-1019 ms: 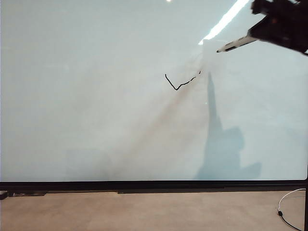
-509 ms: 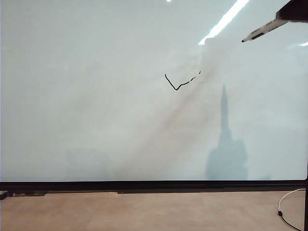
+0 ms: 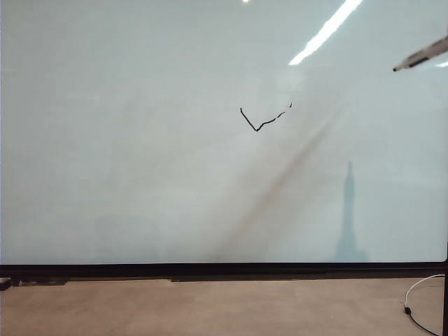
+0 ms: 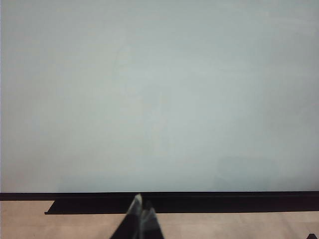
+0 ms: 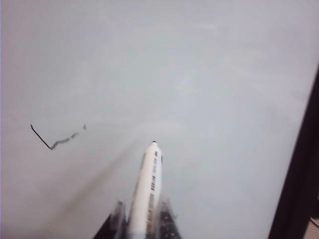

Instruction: Pick up the pen on the shelf to the right of the whiteboard and draw a check mark.

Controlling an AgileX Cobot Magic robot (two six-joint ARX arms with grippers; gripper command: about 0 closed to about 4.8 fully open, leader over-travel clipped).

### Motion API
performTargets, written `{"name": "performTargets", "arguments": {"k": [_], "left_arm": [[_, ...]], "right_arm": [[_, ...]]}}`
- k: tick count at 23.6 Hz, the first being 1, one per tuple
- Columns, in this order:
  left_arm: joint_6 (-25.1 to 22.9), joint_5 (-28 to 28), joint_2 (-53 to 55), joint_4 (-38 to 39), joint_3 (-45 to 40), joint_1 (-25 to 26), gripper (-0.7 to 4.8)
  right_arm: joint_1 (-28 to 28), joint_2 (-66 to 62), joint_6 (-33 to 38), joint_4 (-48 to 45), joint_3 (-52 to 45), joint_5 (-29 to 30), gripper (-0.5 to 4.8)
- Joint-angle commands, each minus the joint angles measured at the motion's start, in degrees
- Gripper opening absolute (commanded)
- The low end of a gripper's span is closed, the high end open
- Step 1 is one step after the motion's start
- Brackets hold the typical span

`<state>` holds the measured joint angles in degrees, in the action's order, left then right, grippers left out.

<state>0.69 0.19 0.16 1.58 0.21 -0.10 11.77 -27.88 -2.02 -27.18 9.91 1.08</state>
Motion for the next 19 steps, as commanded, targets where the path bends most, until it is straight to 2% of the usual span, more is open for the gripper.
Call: {"name": "performTargets", "arguments": {"k": [1, 9, 19], "left_arm": [[-0.2, 0.0, 0.0, -0.4, 0.2, 0.0, -0.04], [-0.2, 0.0, 0.0, -0.4, 0.2, 0.0, -0.04], [-0.2, 0.0, 0.0, -0.3, 0.2, 0.0, -0.05]], "right_arm": [[-1.5, 2.6, -0.2, 0.5, -1.6, 0.0, -0.05], [-3.5, 5.9, -1.2, 5.7, -2.4, 0.0, -0.05], [-6.5, 11.9, -1.2, 6.8, -5.8, 0.1, -0.05]]}}
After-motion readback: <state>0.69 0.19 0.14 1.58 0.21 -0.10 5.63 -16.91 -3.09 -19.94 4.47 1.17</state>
